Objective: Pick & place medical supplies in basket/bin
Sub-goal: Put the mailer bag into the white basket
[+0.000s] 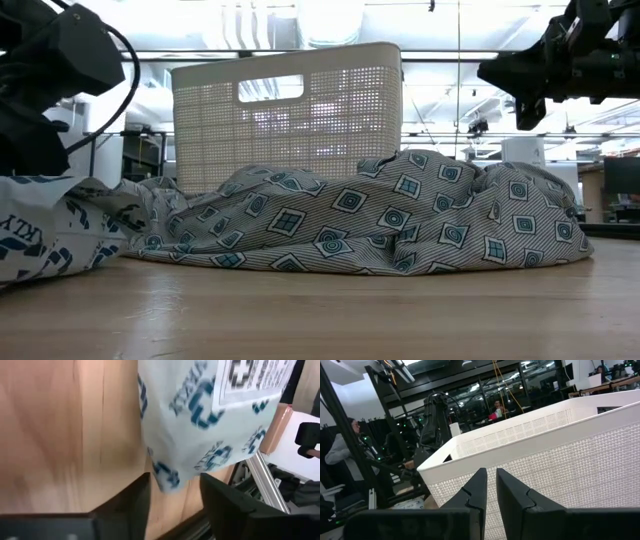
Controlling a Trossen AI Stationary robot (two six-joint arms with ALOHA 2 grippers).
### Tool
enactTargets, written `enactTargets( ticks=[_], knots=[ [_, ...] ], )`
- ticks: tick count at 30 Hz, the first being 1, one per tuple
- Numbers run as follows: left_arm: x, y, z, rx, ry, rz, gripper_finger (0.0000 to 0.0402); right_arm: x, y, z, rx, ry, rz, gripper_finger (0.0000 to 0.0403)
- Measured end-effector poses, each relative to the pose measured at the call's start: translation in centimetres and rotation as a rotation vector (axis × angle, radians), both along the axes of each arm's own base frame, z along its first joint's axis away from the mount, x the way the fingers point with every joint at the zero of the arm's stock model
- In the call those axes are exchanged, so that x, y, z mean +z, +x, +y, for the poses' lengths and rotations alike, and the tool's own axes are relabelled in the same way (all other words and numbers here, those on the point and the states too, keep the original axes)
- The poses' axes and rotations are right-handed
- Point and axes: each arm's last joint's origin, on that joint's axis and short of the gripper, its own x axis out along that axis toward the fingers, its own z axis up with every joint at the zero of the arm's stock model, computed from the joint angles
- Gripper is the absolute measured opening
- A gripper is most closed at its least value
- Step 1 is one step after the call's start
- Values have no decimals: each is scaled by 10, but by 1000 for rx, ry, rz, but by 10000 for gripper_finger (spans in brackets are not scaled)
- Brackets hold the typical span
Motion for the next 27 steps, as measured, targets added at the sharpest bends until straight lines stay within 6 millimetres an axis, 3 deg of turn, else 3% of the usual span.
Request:
enactTargets(
  ticks=[7,15,27],
  knots=[
    [13,-7,3,31,-16,-4,217,0,0,0,0,0,0,33],
    [30,6,1,146,-1,-232,231,0,0,0,1,0,1,33],
    [9,23,-3,187,68,-207,231,0,0,0,-1,0,1,33]
  ],
)
